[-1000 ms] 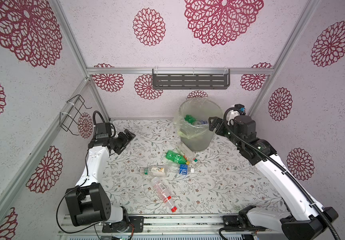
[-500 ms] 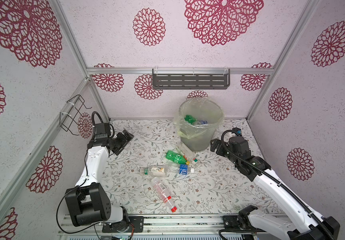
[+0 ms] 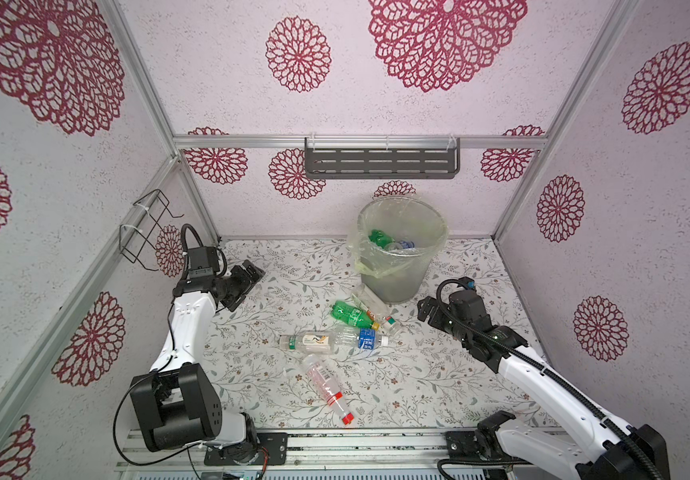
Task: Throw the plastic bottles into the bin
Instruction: 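Withdraw the right gripper from the bin toward the pile while the left gripper moves forward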
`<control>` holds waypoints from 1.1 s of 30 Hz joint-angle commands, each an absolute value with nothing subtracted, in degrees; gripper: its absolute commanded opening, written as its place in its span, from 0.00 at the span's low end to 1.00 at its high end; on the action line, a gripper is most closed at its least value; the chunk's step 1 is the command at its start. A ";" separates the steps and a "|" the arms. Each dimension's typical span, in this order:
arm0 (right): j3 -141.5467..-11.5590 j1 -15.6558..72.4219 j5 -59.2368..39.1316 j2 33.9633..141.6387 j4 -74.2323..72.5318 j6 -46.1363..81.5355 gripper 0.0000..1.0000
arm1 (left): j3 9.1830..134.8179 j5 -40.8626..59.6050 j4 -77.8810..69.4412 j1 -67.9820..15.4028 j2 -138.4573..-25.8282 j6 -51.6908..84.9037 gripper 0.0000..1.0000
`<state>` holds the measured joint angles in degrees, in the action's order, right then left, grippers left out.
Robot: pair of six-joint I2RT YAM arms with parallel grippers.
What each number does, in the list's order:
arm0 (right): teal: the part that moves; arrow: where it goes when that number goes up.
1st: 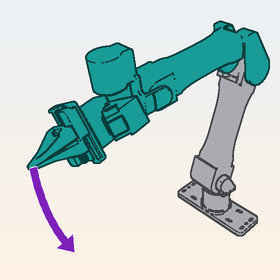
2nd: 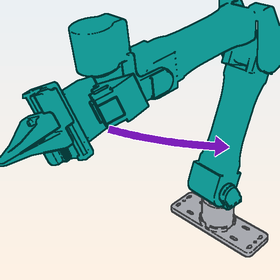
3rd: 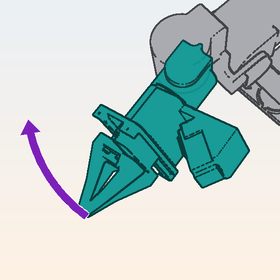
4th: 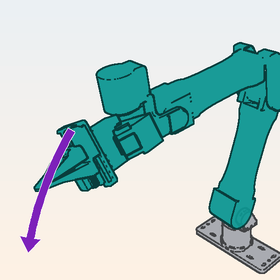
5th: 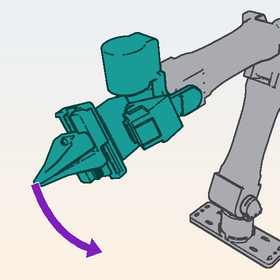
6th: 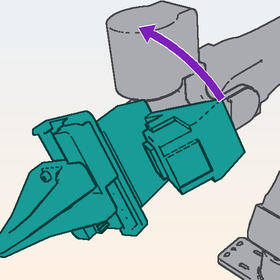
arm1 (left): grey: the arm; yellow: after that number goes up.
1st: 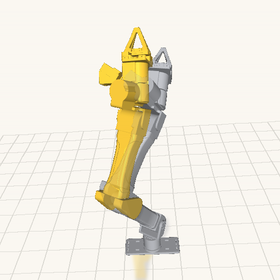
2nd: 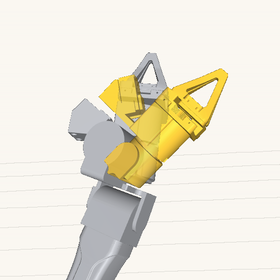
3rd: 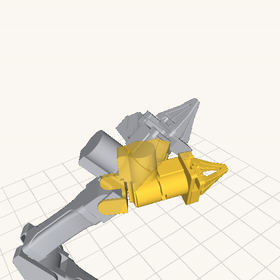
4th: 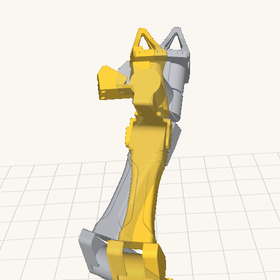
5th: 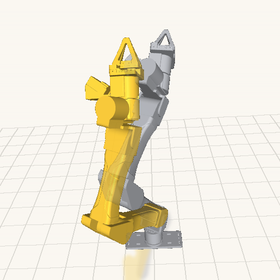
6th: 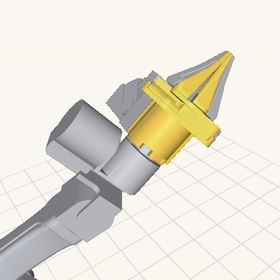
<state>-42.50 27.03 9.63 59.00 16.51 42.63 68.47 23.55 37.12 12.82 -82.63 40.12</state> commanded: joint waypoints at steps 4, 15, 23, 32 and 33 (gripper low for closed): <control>-40.57 26.81 8.79 57.29 12.84 44.05 0.99 | 66.92 23.58 35.32 12.77 -83.06 41.30 0.97; -37.90 26.87 7.77 54.89 11.61 43.12 0.99 | 68.66 15.55 39.20 6.66 -80.51 42.94 0.97; -36.32 26.87 6.36 53.61 9.45 42.47 0.99 | 65.56 11.43 41.41 1.17 -73.82 47.24 0.97; -35.60 26.83 5.12 54.73 7.69 42.13 0.99 | 59.48 6.52 42.00 -4.57 -68.26 53.11 0.97; -35.51 26.85 4.89 54.84 7.72 42.10 0.99 | 59.12 6.14 42.13 -5.19 -68.21 53.59 0.97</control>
<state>-35.97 27.03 5.61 54.81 9.85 42.98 59.99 9.06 41.58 -3.84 -69.06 50.63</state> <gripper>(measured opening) 0.989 0.974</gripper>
